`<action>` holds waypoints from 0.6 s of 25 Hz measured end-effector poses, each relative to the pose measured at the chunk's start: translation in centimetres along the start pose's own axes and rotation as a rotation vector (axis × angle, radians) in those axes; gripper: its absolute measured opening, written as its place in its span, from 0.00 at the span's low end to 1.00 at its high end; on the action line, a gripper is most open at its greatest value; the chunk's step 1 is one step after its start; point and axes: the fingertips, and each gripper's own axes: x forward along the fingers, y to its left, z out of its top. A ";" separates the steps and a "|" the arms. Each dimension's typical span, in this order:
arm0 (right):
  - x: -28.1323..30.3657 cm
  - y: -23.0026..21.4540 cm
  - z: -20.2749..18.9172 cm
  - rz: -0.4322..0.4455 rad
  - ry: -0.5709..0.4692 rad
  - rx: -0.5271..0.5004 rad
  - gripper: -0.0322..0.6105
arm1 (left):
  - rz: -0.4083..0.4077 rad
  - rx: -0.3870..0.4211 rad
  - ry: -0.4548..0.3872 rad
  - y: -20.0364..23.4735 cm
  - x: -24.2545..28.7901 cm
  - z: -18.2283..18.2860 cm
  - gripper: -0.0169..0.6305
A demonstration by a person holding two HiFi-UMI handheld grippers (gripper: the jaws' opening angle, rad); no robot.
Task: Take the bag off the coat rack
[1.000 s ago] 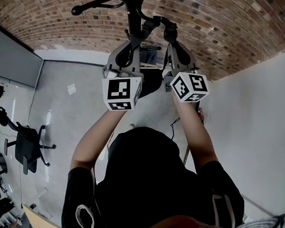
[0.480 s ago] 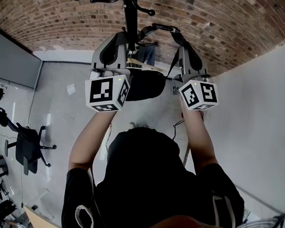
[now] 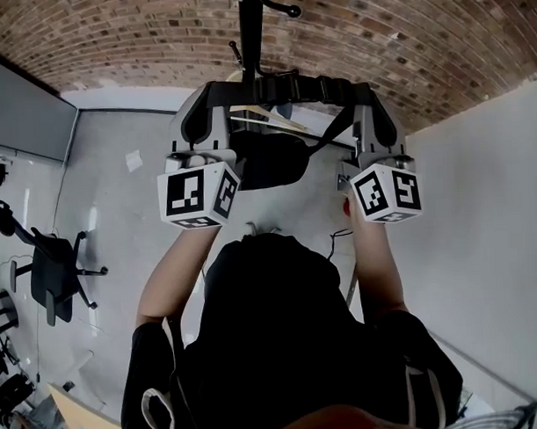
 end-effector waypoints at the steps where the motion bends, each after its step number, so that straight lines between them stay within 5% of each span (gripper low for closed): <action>1: -0.2 0.0 -0.3 0.003 0.004 0.007 0.08 | 0.004 -0.007 0.003 0.0 -0.3 -0.4 0.06; 15: -2.5 2.3 -1.7 0.012 0.042 -0.108 0.08 | 0.034 -0.058 0.017 1.5 -2.9 -1.6 0.06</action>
